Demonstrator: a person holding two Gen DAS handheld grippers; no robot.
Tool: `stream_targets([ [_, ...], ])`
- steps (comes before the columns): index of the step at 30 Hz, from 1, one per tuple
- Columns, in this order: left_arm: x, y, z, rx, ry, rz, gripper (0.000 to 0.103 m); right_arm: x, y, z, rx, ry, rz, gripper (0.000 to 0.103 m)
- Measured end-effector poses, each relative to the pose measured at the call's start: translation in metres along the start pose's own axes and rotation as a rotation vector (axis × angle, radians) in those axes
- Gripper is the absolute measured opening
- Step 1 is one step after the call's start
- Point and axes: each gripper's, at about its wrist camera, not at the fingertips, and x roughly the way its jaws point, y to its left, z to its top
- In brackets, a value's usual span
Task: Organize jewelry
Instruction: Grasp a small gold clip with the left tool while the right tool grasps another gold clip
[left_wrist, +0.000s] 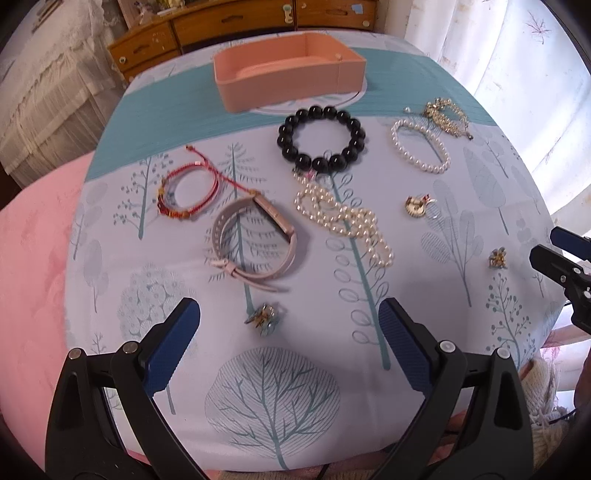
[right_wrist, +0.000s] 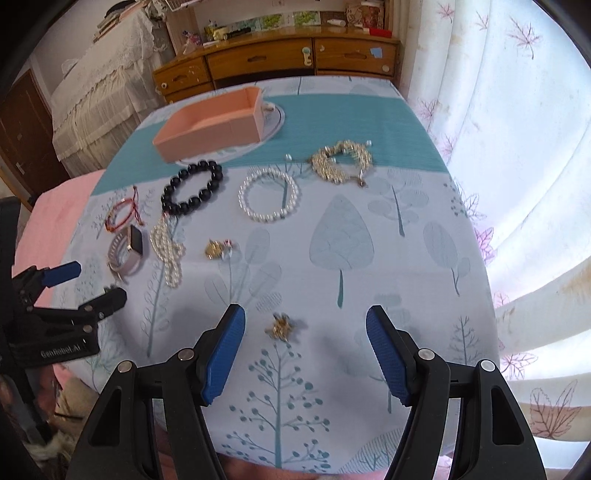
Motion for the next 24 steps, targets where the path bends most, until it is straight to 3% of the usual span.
stream_targets([
  [12, 0.021, 0.058, -0.023, -0.184, 0.062, -0.180, 0.097, 0.033, 0.013, -0.015, -0.103, 0.049, 0.044, 0.069],
  [15, 0.024, 0.063, -0.023, -0.201, 0.066, -0.188, 0.096, 0.041, 0.019, -0.014, -0.127, 0.056, 0.053, 0.065],
  [21, 0.027, 0.053, -0.022, -0.147, 0.063, -0.163, 0.081, 0.056, 0.026, -0.014, -0.151, 0.075, 0.070, 0.046],
  [24, 0.028, 0.049, -0.020, -0.137, 0.057, -0.156, 0.079, 0.058, 0.029, -0.015, -0.175, 0.062, 0.065, 0.043],
])
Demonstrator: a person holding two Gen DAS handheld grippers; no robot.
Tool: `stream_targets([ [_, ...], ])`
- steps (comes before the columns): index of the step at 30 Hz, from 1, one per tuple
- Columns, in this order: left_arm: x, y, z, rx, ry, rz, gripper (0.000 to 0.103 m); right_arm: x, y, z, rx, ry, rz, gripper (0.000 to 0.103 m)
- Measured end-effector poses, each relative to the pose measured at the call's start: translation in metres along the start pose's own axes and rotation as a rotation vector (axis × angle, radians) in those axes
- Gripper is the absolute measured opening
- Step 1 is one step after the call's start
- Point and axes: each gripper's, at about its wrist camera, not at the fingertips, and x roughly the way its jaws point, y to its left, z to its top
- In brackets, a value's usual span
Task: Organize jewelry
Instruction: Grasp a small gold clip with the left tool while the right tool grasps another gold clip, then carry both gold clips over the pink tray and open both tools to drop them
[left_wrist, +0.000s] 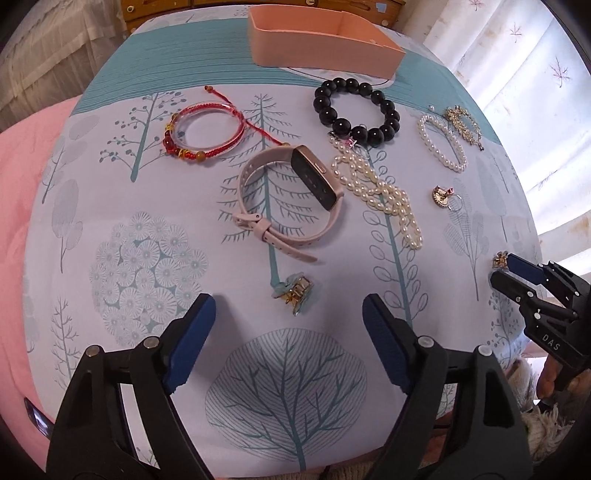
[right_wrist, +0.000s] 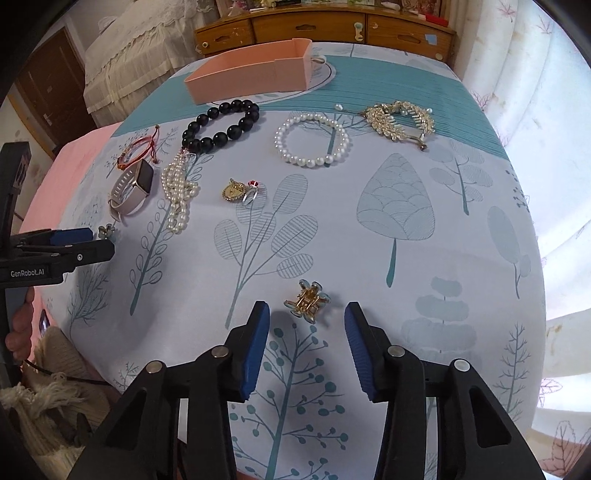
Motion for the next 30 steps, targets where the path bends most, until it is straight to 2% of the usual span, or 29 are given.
stream_targets([
  [11, 0.000, -0.011, 0.002, 0.054, -0.021, 0.036, 0.047, 0.000, 0.002, -0.002, -0.024, -0.029, -0.013, 0.038],
  [14, 0.000, -0.015, 0.000, 0.068, -0.019, 0.036, 0.035, -0.001, 0.001, -0.002, -0.021, -0.032, -0.014, 0.037],
  [16, -0.001, -0.018, -0.001, 0.079, -0.016, 0.029, 0.020, -0.001, -0.001, -0.003, -0.015, -0.034, -0.017, 0.032],
  [17, -0.001, -0.019, -0.001, 0.082, -0.015, 0.025, 0.018, -0.001, -0.002, -0.003, -0.009, -0.035, -0.017, 0.031],
  [21, -0.001, -0.018, -0.002, 0.078, -0.016, 0.023, 0.016, -0.002, -0.005, -0.004, 0.001, -0.040, -0.016, 0.026],
  [30, -0.002, -0.017, -0.003, 0.077, -0.020, 0.022, 0.016, -0.002, -0.005, -0.005, 0.005, -0.048, -0.012, 0.026],
])
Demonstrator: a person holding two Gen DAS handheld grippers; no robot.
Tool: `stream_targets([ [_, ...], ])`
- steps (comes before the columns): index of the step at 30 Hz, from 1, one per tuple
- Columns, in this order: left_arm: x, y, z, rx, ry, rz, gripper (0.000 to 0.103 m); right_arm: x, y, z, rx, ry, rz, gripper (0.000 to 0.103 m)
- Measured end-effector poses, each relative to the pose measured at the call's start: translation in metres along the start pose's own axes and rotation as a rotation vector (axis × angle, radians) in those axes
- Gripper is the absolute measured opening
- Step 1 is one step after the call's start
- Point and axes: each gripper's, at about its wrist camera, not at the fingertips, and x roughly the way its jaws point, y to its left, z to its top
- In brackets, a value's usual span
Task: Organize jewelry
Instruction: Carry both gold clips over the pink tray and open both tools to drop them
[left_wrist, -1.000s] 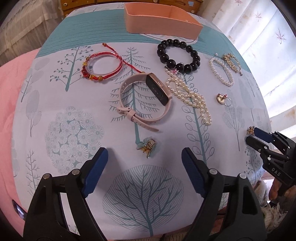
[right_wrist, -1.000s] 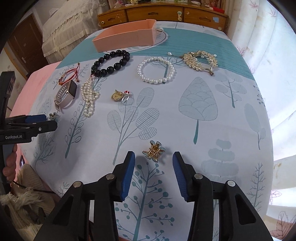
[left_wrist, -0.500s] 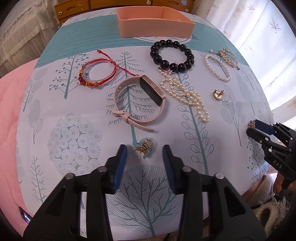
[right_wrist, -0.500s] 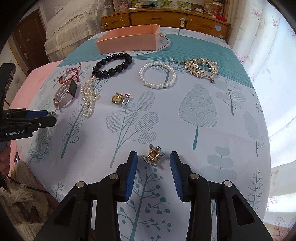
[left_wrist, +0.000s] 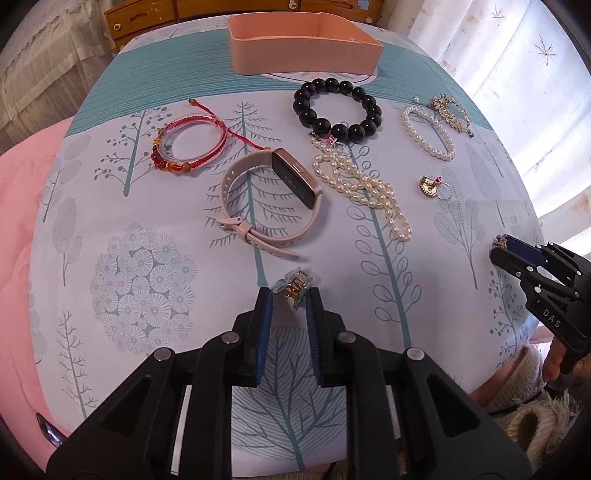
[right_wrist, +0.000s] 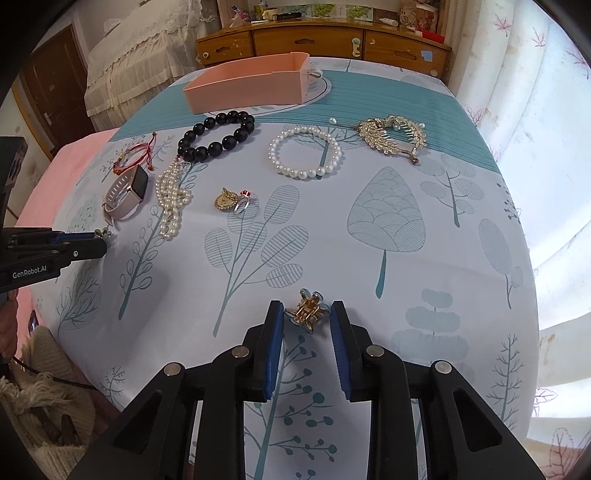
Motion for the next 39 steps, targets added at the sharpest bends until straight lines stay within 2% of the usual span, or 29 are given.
stream_targets([
  [11, -0.019, -0.005, 0.001, 0.027, -0.058, 0.041, 0.016, -0.003, 0.003, 0.000, -0.004, -0.003, 0.018, 0.025],
  [18, -0.042, -0.024, 0.026, 0.069, -0.110, 0.022, 0.016, -0.021, 0.014, 0.021, -0.030, -0.051, 0.059, 0.025],
  [22, -0.057, -0.034, 0.057, 0.089, -0.163, 0.018, 0.016, -0.037, 0.020, 0.062, -0.022, -0.118, 0.105, 0.025],
  [29, -0.072, -0.036, 0.145, 0.132, -0.241, 0.014, 0.016, -0.060, 0.032, 0.172, -0.040, -0.274, 0.149, 0.025],
  [34, -0.053, -0.023, 0.211, 0.097, -0.228, 0.010, 0.016, -0.034, 0.030, 0.245, 0.024, -0.241, 0.197, 0.025],
  [39, -0.011, -0.008, 0.252, 0.047, -0.176, 0.017, 0.016, 0.014, 0.032, 0.297, 0.055, -0.173, 0.145, 0.025],
])
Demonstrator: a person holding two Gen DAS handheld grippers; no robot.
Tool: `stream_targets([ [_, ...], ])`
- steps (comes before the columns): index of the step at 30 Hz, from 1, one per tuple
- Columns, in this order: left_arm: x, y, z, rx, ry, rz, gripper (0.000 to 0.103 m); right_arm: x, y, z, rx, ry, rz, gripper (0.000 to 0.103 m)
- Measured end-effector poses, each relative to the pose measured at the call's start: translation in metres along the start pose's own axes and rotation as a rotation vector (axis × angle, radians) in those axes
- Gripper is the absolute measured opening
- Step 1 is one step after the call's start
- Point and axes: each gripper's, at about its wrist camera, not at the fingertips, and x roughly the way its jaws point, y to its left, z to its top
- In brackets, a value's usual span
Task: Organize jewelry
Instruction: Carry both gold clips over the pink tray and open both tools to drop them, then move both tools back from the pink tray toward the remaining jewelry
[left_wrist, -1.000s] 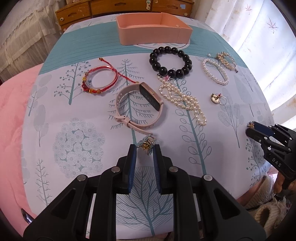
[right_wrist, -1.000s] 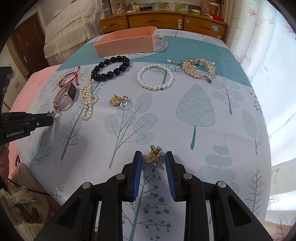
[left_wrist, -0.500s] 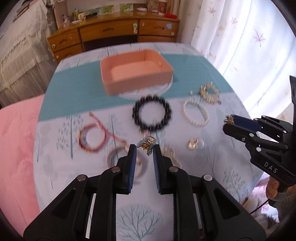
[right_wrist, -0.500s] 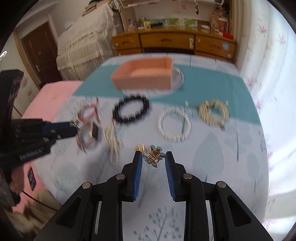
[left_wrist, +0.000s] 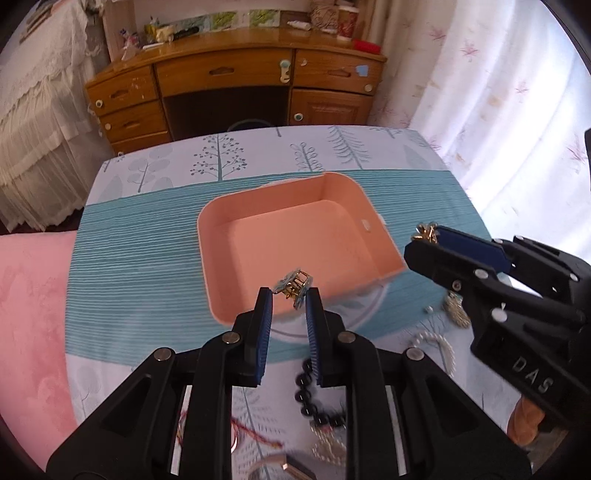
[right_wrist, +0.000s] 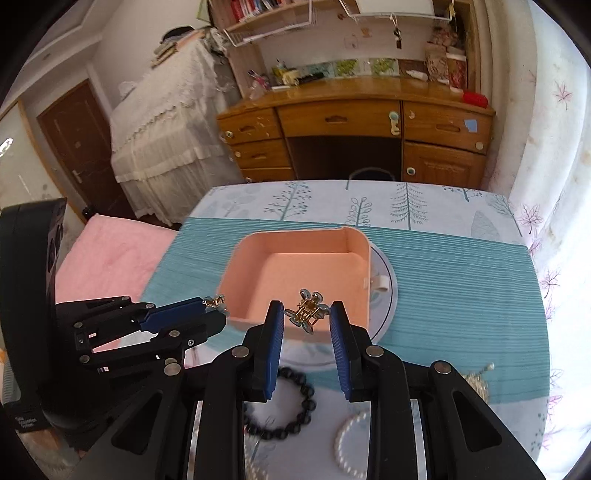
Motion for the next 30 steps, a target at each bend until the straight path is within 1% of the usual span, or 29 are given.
stream_targets([
  [2, 0.016, 0.004, 0.006, -0.011, 0.013, 0.008, 0.016, 0.021, -0.001, 0.008, -0.004, 0.027, -0.024, 0.025],
  [7, 0.048, 0.005, 0.005, -0.003, 0.037, 0.030, 0.016, 0.062, -0.003, 0.003, -0.025, 0.079, -0.081, 0.025],
  [11, 0.060, 0.006, 0.002, -0.003, 0.071, 0.005, 0.017, 0.085, -0.009, -0.008, -0.009, 0.122, -0.082, 0.026],
  [12, 0.062, 0.007, 0.001, -0.002, 0.079, 0.001, 0.018, 0.087, -0.012, -0.011, -0.008, 0.121, -0.085, 0.027],
  [13, 0.063, 0.006, -0.001, 0.005, 0.085, 0.006, 0.022, 0.088, -0.015, -0.013, -0.007, 0.118, -0.091, 0.033],
  [14, 0.064, 0.005, -0.002, 0.013, 0.089, 0.016, 0.027, 0.087, -0.016, -0.013, -0.006, 0.112, -0.097, 0.037],
  [16, 0.058, 0.003, -0.005, 0.032, 0.063, 0.061, 0.049, 0.081, -0.018, -0.017, -0.006, 0.096, -0.098, 0.039],
  [18, 0.054, 0.003, -0.008, 0.033, 0.046, 0.062, 0.053, 0.072, -0.017, -0.020, -0.007, 0.084, -0.095, 0.039],
  [22, 0.040, 0.002, -0.016, 0.023, 0.043, 0.047, 0.054, 0.059, -0.018, -0.028, -0.010, 0.066, -0.093, 0.039],
  [30, 0.006, -0.013, -0.044, 0.042, -0.023, 0.077, 0.054, 0.009, -0.012, -0.059, -0.021, 0.020, -0.073, 0.039],
])
